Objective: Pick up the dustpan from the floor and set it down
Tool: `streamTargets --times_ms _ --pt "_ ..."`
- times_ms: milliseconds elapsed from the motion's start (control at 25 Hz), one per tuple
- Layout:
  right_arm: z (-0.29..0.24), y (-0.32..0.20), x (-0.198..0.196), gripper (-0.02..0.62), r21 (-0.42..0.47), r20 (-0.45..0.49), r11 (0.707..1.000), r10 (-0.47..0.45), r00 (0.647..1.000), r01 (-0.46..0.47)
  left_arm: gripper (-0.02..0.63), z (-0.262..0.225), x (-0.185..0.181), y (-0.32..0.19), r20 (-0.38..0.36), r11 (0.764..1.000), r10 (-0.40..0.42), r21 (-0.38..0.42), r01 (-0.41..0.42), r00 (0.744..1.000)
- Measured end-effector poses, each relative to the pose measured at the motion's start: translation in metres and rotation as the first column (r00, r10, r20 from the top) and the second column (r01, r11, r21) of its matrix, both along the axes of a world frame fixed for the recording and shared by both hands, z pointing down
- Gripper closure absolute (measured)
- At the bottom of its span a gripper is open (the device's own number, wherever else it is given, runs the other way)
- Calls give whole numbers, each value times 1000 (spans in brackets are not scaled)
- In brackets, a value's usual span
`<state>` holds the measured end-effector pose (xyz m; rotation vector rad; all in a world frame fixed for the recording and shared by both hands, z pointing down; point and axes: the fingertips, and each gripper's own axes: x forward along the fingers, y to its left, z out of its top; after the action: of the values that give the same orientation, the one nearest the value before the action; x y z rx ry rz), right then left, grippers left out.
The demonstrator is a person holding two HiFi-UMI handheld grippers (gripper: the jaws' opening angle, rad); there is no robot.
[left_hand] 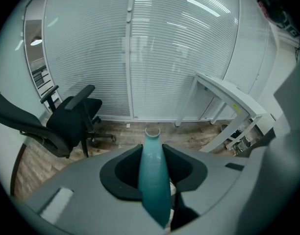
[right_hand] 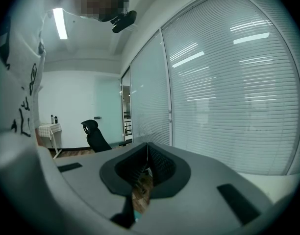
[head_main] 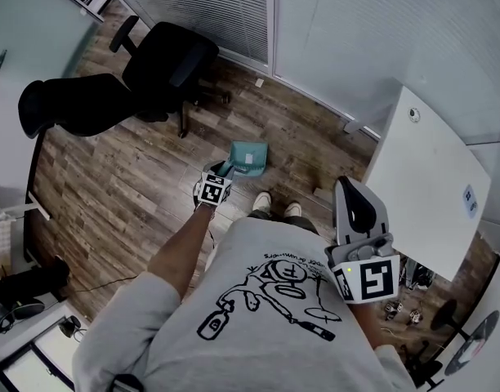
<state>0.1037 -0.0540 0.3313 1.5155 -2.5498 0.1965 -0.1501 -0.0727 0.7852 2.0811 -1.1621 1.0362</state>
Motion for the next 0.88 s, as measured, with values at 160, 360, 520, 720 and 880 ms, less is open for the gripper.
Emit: streamTargets --times_ms 160,360,520,720,880 --pt "0 0 -1 591 -3 3 1000 -5 1000 5 486 7 -8 12 19 999 -13 -29 14 1000" --pt "1 -3 -5 591 -14 9 1000 -12 1000 13 486 18 -21 34 64 998 10 -65 -5 998" --pt "1 -1 -6 592 -14 10 1000 -15 1000 15 486 33 -30 62 140 989 72 -140 -53 988" --pt "2 3 -9 591 -19 9 1000 -19 1000 19 488 48 -43 89 198 975 105 -214 -62 974" --pt "3 5 -13 591 -21 7 1000 -20 1000 20 489 55 -46 99 198 963 117 -263 -63 973"
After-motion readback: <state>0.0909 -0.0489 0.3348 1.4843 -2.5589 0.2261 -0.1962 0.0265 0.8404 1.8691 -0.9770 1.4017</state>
